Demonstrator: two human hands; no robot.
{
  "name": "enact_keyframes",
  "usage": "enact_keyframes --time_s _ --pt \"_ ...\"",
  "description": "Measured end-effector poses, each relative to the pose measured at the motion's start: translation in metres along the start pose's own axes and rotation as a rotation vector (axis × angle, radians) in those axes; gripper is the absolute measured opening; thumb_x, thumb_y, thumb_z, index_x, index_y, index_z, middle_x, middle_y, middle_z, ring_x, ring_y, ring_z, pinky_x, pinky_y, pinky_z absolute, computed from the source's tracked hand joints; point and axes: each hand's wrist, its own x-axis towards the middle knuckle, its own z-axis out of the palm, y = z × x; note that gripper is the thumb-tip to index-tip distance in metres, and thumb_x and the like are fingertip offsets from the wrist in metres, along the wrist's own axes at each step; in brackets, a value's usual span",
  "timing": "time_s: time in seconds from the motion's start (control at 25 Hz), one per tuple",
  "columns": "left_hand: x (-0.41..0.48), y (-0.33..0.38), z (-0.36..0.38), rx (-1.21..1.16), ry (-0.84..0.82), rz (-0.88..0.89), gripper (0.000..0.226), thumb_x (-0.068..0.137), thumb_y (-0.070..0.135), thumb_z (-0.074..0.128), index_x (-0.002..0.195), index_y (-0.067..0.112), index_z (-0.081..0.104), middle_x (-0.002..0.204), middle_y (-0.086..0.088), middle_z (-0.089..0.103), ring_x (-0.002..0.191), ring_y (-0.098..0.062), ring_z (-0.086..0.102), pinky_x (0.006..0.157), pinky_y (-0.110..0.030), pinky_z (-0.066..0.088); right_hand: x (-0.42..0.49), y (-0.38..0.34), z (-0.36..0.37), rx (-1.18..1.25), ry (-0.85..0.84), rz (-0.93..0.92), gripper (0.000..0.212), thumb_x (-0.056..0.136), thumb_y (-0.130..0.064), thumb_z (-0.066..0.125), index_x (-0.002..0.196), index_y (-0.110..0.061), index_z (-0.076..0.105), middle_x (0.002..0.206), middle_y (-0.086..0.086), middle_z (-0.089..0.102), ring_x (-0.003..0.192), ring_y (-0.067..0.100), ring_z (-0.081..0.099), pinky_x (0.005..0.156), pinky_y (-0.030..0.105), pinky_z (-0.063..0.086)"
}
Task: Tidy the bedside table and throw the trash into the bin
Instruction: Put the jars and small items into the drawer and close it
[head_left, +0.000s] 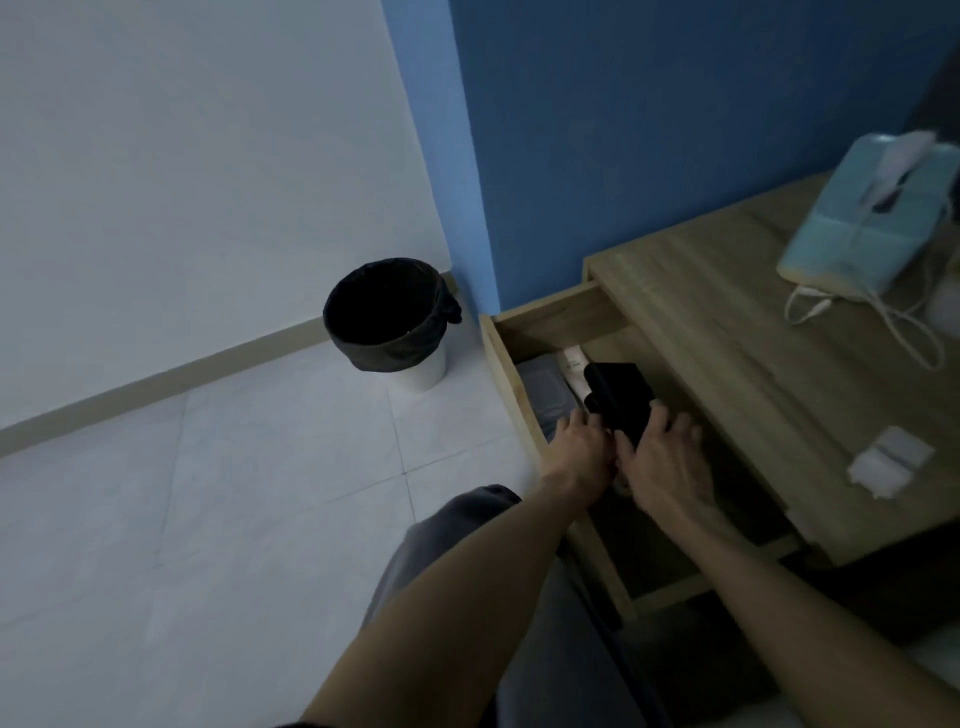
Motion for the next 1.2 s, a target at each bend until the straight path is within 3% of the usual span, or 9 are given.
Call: enact_keyframes --time_s 0.12,0.2,0.28,0.36,0.52,0.76,1.0,1.12,1.2 --pt "-0.012 0.008 0.015 0.13 -0.11 0.019 0.05 0.095 0.027 0.051 0.14 0.009 0.038 0.144 -0.016 0.035 0.131 -0.033 0.036 0.1 -0.045 0.042 -0.014 0.018 0.016 0.007 -0.11 0.099 0.069 0.089 -0.039 0.049 0.14 -0.004 0.018 0.134 0.024 0.035 0.117 0.034 0.042 0.077 0.034 0.041" --pt "-0.011 0.013 0.02 0.229 -0.157 -0.008 0.054 0.096 0.024 0.049 0.143 0.005 0.031 0.142 -0.018 0.036 0.123 -0.033 0.047 0.085 -0.041 0.047 -0.016 0.029 0.025 0.018 -0.235 0.179 0.075 0.087 -0.037 0.055 0.139 0.001 0.018 0.137 0.024 0.032 0.12 0.036 0.042 0.086 0.036 0.042" --pt "-0.011 0.017 0.023 0.301 -0.18 -0.054 0.049 0.097 0.016 0.047 0.142 0.002 0.033 0.135 -0.017 0.045 0.11 -0.03 0.058 0.073 -0.035 0.046 -0.018 0.035 0.032 0.039 -0.344 0.229 0.065 0.087 -0.031 0.056 0.133 0.004 0.028 0.136 0.023 0.034 0.114 0.034 0.049 0.08 0.033 0.042" --pt "-0.011 0.024 0.026 0.316 -0.199 -0.095 0.038 0.097 0.006 0.046 0.134 0.0 0.042 0.13 -0.016 0.052 0.109 -0.029 0.06 0.074 -0.034 0.047 -0.018 0.037 0.036 0.026 -0.398 0.235 0.051 0.09 -0.022 0.052 0.128 0.005 0.032 0.134 0.023 0.036 0.11 0.032 0.054 0.075 0.03 0.04" --pt "-0.015 0.035 0.039 0.326 -0.269 -0.119 0.028 0.095 0.001 0.048 0.121 -0.002 0.054 0.125 -0.018 0.058 0.112 -0.029 0.059 0.076 -0.033 0.046 -0.012 0.041 0.042 -0.05 -0.421 0.211 0.044 0.094 -0.011 0.043 0.13 0.007 0.026 0.138 0.024 0.036 0.118 0.033 0.051 0.09 0.033 0.043" --pt "-0.012 0.035 0.04 0.305 -0.322 -0.152 0.032 0.096 0.004 0.048 0.127 -0.004 0.049 0.131 -0.021 0.05 0.118 -0.031 0.054 0.089 -0.034 0.047 -0.012 0.043 0.048 -0.145 -0.426 0.156 0.046 0.095 -0.013 0.043 0.132 0.006 0.025 0.138 0.022 0.038 0.118 0.029 0.051 0.092 0.033 0.044" --pt "-0.001 0.027 0.043 0.185 -0.247 -0.143 0.043 0.097 0.006 0.042 0.14 0.0 0.035 0.137 -0.022 0.044 0.119 -0.035 0.053 0.09 -0.039 0.048 -0.004 0.034 0.036 -0.17 -0.337 0.047 0.039 0.097 -0.011 0.031 0.133 0.0 0.03 0.134 0.016 0.045 0.116 0.028 0.053 0.089 0.033 0.044" --pt "0.012 0.03 0.026 0.091 -0.109 -0.11 0.05 0.096 0.006 0.045 0.142 0.003 0.027 0.143 -0.019 0.034 0.127 -0.034 0.043 0.094 -0.041 0.046 0.007 0.024 0.01 -0.144 -0.159 -0.113 0.031 0.096 -0.014 0.034 0.126 -0.009 0.04 0.124 0.011 0.051 0.107 0.024 0.058 0.081 0.032 0.045" --pt "0.023 0.039 0.01 0.038 0.029 -0.042 0.046 0.095 0.009 0.047 0.138 0.006 0.031 0.142 -0.015 0.033 0.13 -0.032 0.039 0.096 -0.041 0.045 0.013 0.023 -0.012 -0.077 0.031 -0.222 0.03 0.088 -0.013 0.048 0.118 -0.01 0.05 0.112 0.012 0.059 0.096 0.026 0.062 0.075 0.031 0.047"
